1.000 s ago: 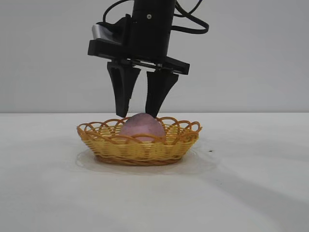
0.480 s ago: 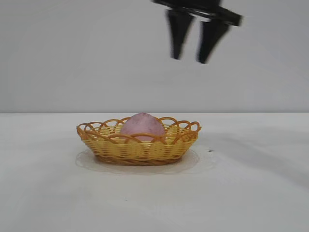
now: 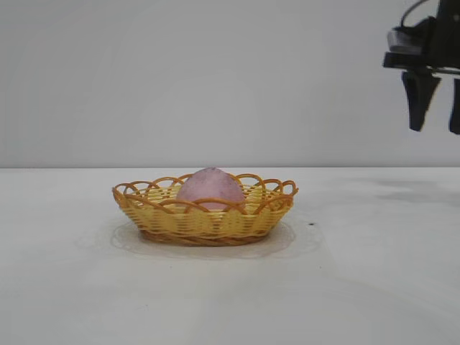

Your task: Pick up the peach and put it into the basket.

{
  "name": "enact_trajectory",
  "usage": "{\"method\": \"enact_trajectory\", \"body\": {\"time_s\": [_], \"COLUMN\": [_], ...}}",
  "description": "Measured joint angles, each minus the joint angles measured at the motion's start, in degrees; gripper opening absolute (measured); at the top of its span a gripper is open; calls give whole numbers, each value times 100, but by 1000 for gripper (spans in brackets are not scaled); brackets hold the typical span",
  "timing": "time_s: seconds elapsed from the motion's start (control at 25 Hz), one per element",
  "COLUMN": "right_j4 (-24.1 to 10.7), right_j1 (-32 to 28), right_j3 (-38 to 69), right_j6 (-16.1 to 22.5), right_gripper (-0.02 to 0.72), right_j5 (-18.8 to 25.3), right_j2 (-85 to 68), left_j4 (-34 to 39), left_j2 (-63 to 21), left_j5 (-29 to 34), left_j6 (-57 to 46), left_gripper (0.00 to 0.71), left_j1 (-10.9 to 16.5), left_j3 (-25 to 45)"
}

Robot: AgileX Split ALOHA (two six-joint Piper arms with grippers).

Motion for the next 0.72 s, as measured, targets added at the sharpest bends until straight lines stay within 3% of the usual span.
{"method": "enact_trajectory", "body": {"time_s": [0.24, 0.48, 0.72], "right_j4": [20, -77, -100], "right_j1": [0, -23, -51], "right_j3": [1032, 3682, 5378], "right_j6": [0, 0, 12], "right_gripper": [380, 380, 380], "right_j5": [0, -103, -160], "right_j2": [-1369, -3183, -4902], "left_j4": [0, 0, 0], "left_j2": [0, 0, 0], "left_j5": [0, 0, 0], "left_j6": [0, 0, 0], "left_gripper": [422, 422, 422], "left_j1": [0, 0, 0], "left_j3": [0, 0, 0]}}
